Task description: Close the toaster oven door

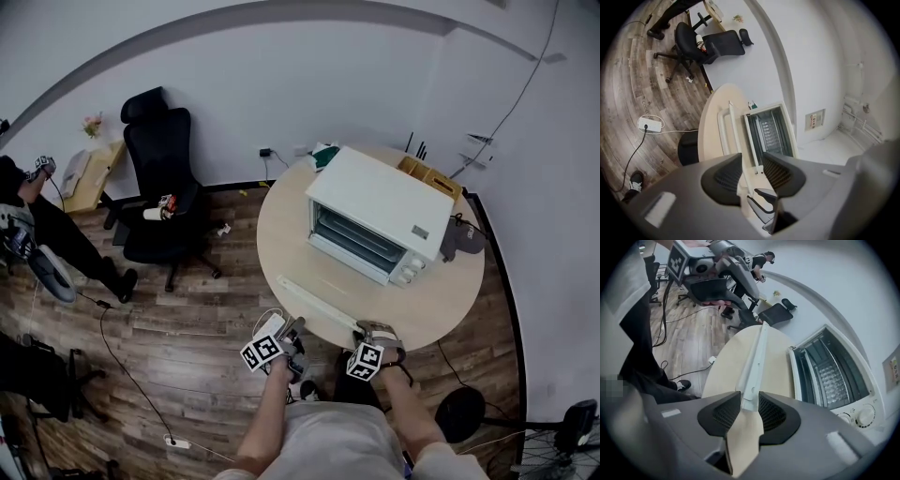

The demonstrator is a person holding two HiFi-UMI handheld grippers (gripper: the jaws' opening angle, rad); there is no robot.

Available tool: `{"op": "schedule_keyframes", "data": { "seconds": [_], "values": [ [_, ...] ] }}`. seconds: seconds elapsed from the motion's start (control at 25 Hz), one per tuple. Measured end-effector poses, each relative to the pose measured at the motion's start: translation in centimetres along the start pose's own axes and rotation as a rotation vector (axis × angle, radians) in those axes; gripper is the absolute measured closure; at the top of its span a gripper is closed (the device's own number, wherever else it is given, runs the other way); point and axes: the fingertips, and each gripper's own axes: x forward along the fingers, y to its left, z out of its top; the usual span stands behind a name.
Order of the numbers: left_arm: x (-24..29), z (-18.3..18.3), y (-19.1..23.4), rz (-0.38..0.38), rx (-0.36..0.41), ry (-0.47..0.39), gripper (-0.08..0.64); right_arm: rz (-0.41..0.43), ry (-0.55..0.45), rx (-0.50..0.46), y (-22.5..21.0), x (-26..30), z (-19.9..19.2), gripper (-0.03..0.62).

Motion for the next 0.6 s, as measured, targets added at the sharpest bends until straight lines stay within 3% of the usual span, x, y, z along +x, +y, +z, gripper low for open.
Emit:
{"op": "schedule_keyframes", "data": {
  "seconds": [0.28,0.6],
  "values": [
    [-0.3,0.2,0.0,-0.019,-0.024,-0.024,0.382,-0.021,-0.017,0.001,-1.0,-1.0,0.5,0.517],
    [1.6,-0.5,-1.1,-0.067,-0.030,0.014,0.382,-0.050,-0.047,0.058,-2.9,-3.2,1.1,0.534]
  ]
}}
